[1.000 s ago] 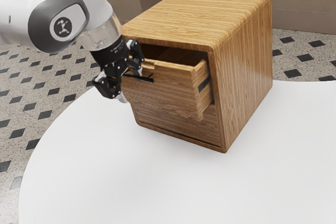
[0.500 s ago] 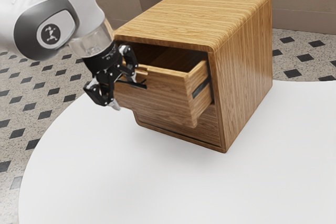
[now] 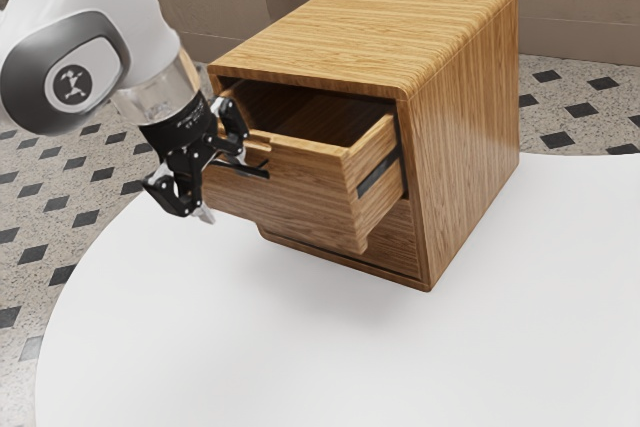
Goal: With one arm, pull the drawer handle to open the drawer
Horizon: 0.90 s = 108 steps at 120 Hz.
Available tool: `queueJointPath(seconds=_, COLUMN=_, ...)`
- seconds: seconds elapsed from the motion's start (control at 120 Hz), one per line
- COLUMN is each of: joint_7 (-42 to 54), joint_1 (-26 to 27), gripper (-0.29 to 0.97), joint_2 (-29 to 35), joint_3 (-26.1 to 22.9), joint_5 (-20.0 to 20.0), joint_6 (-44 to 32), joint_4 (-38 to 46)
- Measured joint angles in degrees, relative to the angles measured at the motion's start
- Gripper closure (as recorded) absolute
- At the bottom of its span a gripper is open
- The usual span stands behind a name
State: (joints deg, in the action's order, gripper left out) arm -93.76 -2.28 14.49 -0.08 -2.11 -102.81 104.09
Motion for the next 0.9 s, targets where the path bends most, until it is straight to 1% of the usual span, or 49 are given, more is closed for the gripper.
queueJointPath(seconds=0.225, joint_7=-0.1, joint_1=0.0, gripper=0.21, joint_2=3.3, joint_3=0.0, joint_5=0.0, joint_6=-1.8, joint_4=3.8)
queueJointPath(seconds=0.617, joint_7=-0.3, joint_1=-0.4, gripper=0.21, joint_2=5.9, joint_3=-0.1, joint_5=0.1, joint_6=-3.1, joint_4=6.6)
queueJointPath(seconds=0.9, joint_7=-0.7, joint_1=-1.0, gripper=0.21, joint_2=9.5, joint_3=-0.3, joint_5=0.2, joint_6=-4.1, joint_4=10.6)
